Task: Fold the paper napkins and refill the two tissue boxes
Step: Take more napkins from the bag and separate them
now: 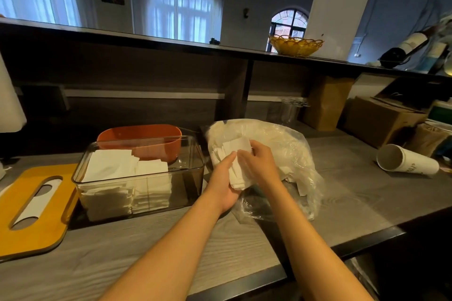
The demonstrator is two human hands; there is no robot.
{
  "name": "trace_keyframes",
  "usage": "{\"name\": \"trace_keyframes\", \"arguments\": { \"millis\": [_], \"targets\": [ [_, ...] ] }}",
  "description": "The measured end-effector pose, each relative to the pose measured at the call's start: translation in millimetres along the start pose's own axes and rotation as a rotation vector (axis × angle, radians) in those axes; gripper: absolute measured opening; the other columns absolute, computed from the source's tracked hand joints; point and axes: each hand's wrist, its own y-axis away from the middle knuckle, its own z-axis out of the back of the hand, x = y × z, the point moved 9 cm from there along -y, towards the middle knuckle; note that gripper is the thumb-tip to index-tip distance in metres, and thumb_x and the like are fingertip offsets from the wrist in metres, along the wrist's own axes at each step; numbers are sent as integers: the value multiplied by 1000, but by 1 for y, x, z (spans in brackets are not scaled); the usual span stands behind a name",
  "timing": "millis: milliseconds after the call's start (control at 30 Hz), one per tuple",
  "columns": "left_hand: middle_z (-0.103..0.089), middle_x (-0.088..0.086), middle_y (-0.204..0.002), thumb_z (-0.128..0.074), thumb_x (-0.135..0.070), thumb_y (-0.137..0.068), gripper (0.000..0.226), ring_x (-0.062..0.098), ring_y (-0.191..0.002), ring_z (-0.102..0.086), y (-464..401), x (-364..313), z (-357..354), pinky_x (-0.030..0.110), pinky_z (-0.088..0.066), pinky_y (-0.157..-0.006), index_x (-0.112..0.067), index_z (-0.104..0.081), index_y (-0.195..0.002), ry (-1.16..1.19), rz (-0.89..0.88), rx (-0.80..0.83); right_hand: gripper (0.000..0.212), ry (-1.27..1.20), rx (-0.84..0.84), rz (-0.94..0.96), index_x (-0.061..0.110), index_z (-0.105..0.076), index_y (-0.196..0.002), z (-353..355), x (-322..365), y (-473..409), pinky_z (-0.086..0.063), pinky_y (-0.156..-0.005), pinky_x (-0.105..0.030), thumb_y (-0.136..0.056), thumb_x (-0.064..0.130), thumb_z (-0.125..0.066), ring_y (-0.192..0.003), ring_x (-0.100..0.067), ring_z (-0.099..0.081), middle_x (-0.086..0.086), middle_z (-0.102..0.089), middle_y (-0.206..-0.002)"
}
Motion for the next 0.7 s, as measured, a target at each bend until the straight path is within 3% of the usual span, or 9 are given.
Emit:
{"name": "trace_keyframes", "arguments": {
  "millis": [67, 133, 233, 367, 500, 567, 700],
  "targets": [
    [-69, 15, -120, -51, -27, -104, 34, 31, -106, -67, -1, 0, 1, 43, -57, -81, -17, -54, -136, -17, -6, -16, 18, -58, 29, -11, 18, -67, -99, -3, -1, 4, -55, -67, -23, -102, 20, -50, -83, -14, -66, 5, -67, -89],
    [-69, 14, -120, -51, -28, -104, 32, 31, -105, -68, 2, -2, 3, 43, -58, -79, -18, -54, -134, -45, -23, -52, 27, -74, 37, -8, 13, -69, -108, -2, 2, 9, -54, -83, -35, -105, 25, -45, -96, -19, -63, 0, -68, -101],
    [-70, 13, -121, -51, -34, -104, 35, 32, -107, -68, 8, -11, 5, 47, -58, -83, -18, -55, -135, -47, -111, -107, 35, -6, -99, 42, 14, -59, -134, 18, 10, 20, -40, -98, -24, -107, 27, -40, -115, -6, -48, 9, -54, -122],
    [-71, 9, -119, -50, -37, -103, 38, 28, -107, -69, 31, -30, -8, 42, -58, -87, -18, -55, -135, -109, -262, -113, 30, -193, -98, 31, 22, -57, -132, 25, 21, 50, -42, -85, -11, -106, 29, -44, -109, -1, -54, 16, -58, -121],
    [-71, 6, -117, -47, -32, -105, 27, 24, -107, -69, 59, -34, -20, 37, -58, -85, -21, -59, -126, -128, -320, -70, 21, -465, 16, -88, 26, -61, -118, 7, 21, 84, -57, -87, -27, -98, 18, -59, -102, -10, -67, 7, -70, -112],
    [-72, 7, -114, -49, -29, -104, 22, 25, -106, -70, 77, -33, -16, 41, -57, -90, -20, -63, -120, -114, -324, -56, 26, -502, 38, -74, 27, -64, -114, 3, 25, 95, -58, -85, -27, -94, 11, -63, -99, -10, -70, 6, -73, -109],
    [-71, 8, -118, -57, -23, -100, 28, 25, -105, -70, 114, -45, 18, 41, -58, -89, -20, -58, -128, -148, -341, -135, 33, -478, 106, -61, 26, -61, -116, -3, 38, 116, -59, -69, -24, -89, 9, -70, -90, -9, -71, 1, -70, -109]
  ]
}}
